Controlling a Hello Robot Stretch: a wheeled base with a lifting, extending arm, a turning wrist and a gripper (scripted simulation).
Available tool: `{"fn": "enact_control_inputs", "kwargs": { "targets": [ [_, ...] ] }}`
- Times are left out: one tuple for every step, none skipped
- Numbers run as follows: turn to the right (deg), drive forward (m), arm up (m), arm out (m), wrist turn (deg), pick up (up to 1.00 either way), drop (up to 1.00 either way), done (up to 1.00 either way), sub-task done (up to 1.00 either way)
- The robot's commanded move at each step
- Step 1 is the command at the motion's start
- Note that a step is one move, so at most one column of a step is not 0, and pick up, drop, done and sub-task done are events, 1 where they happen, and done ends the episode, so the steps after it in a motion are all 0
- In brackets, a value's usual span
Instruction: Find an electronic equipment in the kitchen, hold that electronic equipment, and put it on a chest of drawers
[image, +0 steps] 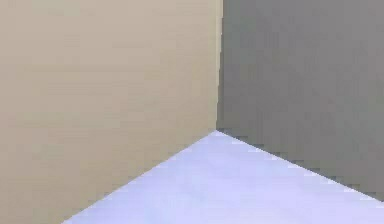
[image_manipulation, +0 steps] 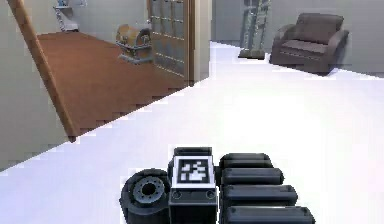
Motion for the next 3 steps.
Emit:
{"fn": "enact_control_inputs", "kwargs": {
  "targets": [
    [39.0, 0.00, 0.00, 0.00, 0.0, 0.00, 0.00, 0.00, 0.00],
    [0.0, 0.30, 0.00, 0.00, 0.0, 0.00, 0.00, 0.00, 0.00],
    [33.0, 0.00, 0.00, 0.00, 0.0, 0.00, 0.00, 0.00, 0.00]
  ]
}}
